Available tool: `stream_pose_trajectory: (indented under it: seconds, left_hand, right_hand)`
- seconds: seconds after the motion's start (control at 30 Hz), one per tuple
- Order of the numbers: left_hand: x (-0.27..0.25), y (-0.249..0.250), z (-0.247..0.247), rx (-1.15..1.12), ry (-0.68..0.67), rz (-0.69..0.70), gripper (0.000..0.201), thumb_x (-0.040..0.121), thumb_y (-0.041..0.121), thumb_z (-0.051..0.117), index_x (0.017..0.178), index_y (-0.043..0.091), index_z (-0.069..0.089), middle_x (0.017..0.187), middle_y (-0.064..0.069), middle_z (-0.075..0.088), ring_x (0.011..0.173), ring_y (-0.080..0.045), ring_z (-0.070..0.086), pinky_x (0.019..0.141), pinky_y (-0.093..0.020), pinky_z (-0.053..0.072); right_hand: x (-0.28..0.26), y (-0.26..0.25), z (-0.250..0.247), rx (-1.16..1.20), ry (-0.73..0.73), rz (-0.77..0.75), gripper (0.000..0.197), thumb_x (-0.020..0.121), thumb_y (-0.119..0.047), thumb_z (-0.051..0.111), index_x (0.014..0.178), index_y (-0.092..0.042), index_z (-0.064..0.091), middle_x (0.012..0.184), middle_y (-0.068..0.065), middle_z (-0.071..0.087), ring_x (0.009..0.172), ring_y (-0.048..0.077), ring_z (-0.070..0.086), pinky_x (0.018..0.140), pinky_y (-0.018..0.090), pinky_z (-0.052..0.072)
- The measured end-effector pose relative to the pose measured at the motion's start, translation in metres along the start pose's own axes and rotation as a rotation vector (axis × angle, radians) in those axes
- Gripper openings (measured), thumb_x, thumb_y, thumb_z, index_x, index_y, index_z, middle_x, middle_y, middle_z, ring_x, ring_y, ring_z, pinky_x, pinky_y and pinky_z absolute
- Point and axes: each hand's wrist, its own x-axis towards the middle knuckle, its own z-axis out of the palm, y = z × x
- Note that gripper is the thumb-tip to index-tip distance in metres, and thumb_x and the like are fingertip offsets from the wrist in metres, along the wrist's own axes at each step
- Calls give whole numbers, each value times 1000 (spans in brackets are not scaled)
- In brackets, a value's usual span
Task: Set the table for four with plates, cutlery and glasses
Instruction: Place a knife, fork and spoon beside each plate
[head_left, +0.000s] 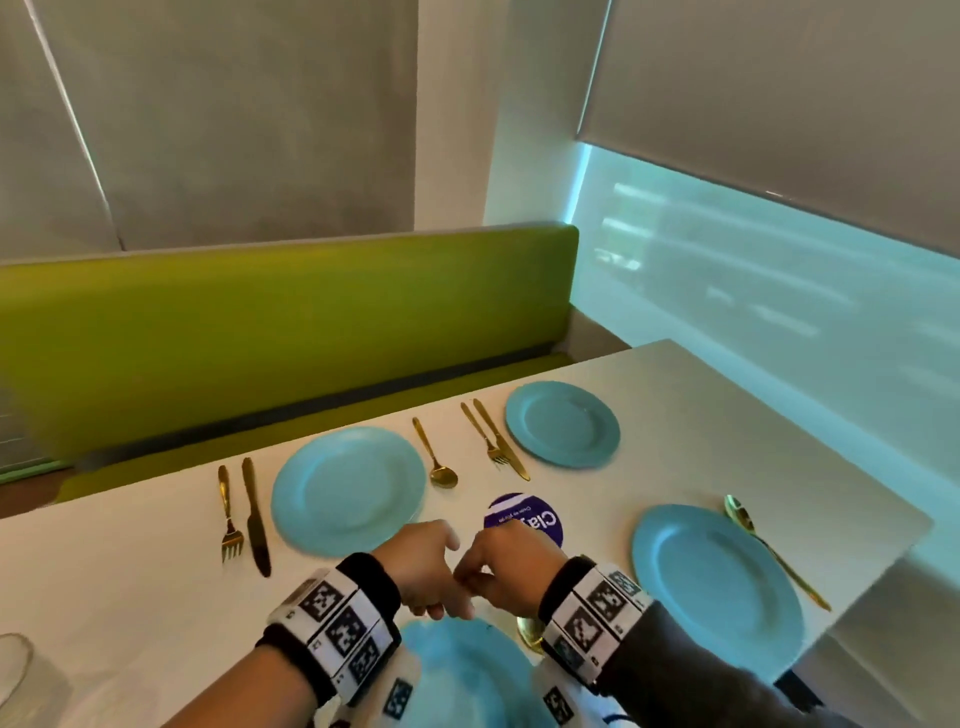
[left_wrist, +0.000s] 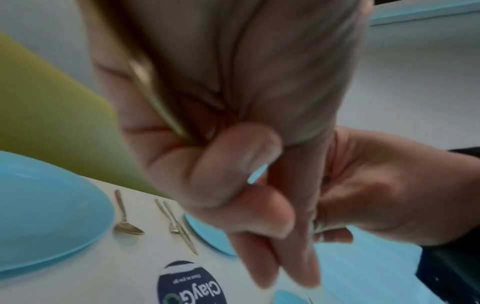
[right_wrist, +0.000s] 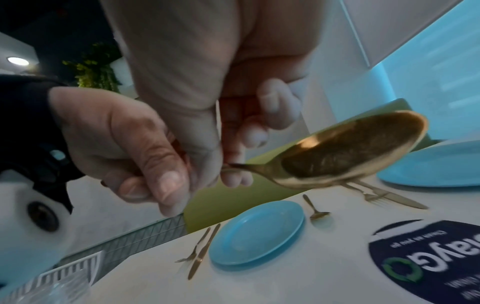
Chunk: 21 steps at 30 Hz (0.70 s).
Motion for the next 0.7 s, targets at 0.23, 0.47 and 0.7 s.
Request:
stream_pose_trajectory:
  seconds: [0.23, 0.47, 0.7]
  left_hand:
    - [39, 29, -14, 98, 290, 65, 87, 68, 46, 76, 137, 13, 35, 134, -7, 52, 121, -21, 50, 92, -28, 43]
    - [108, 55, -37, -109, 453, -3, 61, 82, 45, 63, 132, 16, 43, 134, -5, 53, 118, -20, 51, 94, -30, 43]
    - [155, 65, -34, -44, 363, -32, 46, 86, 41, 60, 126, 22, 47, 131, 1, 54, 117, -16, 52, 95, -25, 41]
  right_hand:
    - [19, 77, -24, 126, 18, 233, 24, 90, -26, 57, 110, -24, 70, 114, -3, 66, 103, 14, 56, 85, 27, 46]
    - [48, 251, -63, 387, 271, 749, 26, 84, -24, 68, 107, -14, 72, 117, 2, 68, 112, 20, 59, 96, 23, 42]
    - [67, 362, -49, 183, 36, 965, 69, 68, -21, 82, 130, -31, 53, 137, -4, 51, 125, 14, 51, 107, 23, 38]
